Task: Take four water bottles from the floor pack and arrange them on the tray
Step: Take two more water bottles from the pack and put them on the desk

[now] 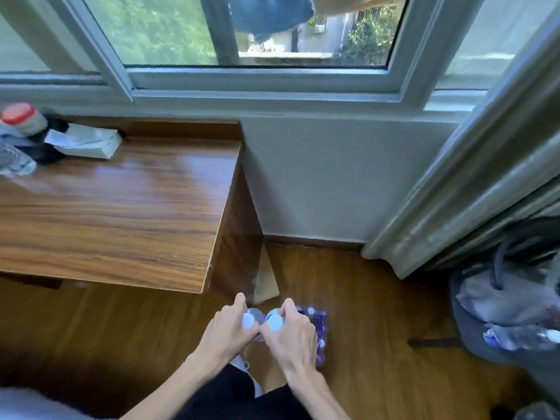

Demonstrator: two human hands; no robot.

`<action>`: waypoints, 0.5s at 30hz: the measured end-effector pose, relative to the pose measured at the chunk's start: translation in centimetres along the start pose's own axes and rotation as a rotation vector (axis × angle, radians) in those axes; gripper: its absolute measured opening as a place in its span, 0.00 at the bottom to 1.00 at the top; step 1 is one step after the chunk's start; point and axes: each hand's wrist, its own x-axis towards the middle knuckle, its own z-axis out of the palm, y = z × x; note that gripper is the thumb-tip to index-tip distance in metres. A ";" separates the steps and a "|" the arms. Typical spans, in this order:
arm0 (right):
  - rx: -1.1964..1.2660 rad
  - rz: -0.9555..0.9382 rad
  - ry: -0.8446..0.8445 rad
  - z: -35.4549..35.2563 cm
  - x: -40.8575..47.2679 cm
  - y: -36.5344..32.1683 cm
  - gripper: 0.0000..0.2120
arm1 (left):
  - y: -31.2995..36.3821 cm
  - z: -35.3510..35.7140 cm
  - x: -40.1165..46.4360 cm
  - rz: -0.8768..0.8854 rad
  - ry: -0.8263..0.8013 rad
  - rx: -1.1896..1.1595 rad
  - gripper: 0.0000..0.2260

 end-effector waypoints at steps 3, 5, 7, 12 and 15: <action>-0.058 -0.088 -0.070 0.8 -0.3 -3.3 0.14 | -2.6 -2.3 -2.0 -0.054 0.047 -0.056 0.18; -0.084 -0.130 -0.116 1.8 -0.5 -5.6 0.13 | -4.7 -4.1 -3.1 -0.090 0.071 -0.083 0.17; -0.110 -0.181 -0.171 3.1 -0.8 -8.2 0.14 | -6.9 -6.1 -4.2 -0.123 0.095 -0.082 0.16; -0.129 -0.278 -0.286 7.1 -1.6 -15.6 0.17 | -13.1 -12.1 -6.8 -0.209 0.185 -0.181 0.15; -0.150 -0.315 -0.326 9.6 -1.8 -20.6 0.15 | -17.0 -15.5 -7.9 -0.251 0.260 -0.191 0.15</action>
